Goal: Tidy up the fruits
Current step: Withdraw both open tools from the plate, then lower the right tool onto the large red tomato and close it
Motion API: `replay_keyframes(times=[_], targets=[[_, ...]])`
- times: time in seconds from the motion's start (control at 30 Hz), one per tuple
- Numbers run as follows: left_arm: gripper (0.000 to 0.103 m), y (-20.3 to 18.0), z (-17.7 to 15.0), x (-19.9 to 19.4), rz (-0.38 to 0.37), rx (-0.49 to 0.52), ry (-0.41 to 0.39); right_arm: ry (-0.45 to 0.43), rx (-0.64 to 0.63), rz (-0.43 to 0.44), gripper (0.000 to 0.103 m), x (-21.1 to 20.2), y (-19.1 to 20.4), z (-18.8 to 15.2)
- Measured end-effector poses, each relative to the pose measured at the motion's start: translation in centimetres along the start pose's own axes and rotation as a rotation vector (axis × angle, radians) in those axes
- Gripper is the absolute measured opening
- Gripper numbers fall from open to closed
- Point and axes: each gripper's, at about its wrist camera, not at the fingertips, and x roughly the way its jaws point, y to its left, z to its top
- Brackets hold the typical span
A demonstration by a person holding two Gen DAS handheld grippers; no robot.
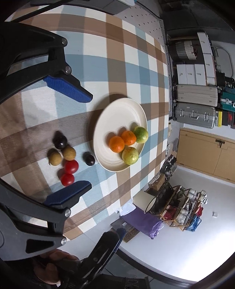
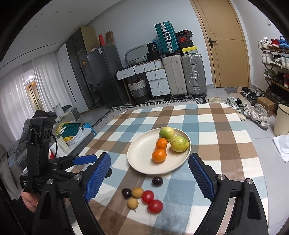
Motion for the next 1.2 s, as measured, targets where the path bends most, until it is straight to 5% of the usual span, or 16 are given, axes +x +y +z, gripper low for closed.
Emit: replay_keyframes(times=[0.13,0.27,1.2], targets=[[0.089,0.5,-1.0,-0.5,-0.004,-0.022,-0.006,0.007,0.000,-0.013,0.093,-0.5,0.0,-1.0],[0.102,1.1,-2.3,-0.9,-0.004,-0.042,-0.012,0.036,0.001,-0.027,0.093,-0.5,-0.2,-2.2],[0.102,4.5,-6.0,2.5,-0.011,-0.119,0.067,0.236,0.024,-0.040,0.093,5.2,-2.1,-8.1]])
